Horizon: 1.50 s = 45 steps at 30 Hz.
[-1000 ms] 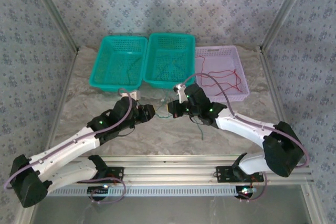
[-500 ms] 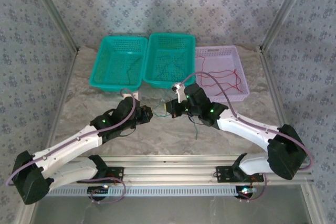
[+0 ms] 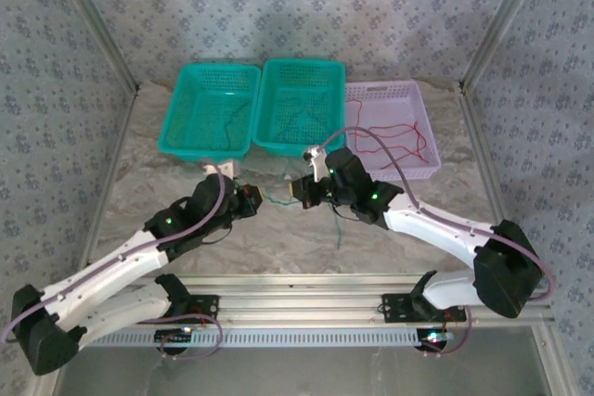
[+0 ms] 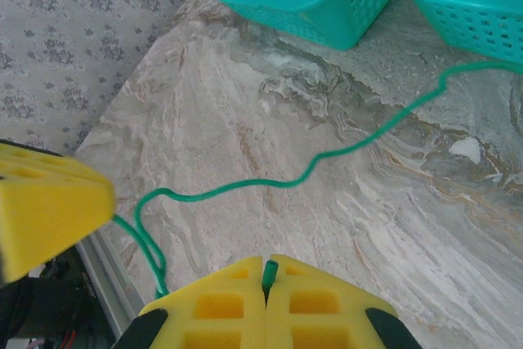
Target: Untangle the cables
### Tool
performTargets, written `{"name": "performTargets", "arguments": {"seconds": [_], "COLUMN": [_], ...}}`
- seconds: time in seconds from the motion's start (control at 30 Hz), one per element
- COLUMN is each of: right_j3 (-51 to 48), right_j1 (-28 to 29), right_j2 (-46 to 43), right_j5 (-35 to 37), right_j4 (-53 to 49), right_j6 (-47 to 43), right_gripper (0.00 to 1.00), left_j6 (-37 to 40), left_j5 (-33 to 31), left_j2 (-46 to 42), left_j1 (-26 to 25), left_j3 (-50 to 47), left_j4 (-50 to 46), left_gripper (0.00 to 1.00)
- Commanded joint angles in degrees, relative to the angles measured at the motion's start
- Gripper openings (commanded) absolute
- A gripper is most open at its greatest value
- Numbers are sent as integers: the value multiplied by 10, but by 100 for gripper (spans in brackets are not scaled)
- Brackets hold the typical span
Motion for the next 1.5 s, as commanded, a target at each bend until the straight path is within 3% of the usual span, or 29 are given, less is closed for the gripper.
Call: {"name": "performTargets", "arguments": {"seconds": [0.0,0.3,0.67,1.03,1.3,1.4,1.47], "right_j3": [-17,-47,-98,-128,-125,-107,-96], "right_j1": [-22,-78,-119,-123,-88,-74,-62], "right_j2": [-14,26,70,94,6,-34,-60], "right_j5": [37,44,66,60,31,32,33], "right_j4": [-27,-23,-9,19,26,-4,-23], "right_j6": [4,40,49,50,36,27,20], "right_gripper": [0,0,0,0,0,0,0], "left_j6": [21,65,181,278,352,378,366], "left_j5": [-58,-70,-175,-237,-312,-317,-276], "left_j2": [-49,-134,-163,-113,-16,24,50], "left_j1": [15,69,89,89,91,120,171], "left_j3": [17,77,291,424,440,424,417], "left_j4": [-40,-140,-269,-263,-209,-168,-154], "left_gripper": [0,0,0,0,0,0,0]}}
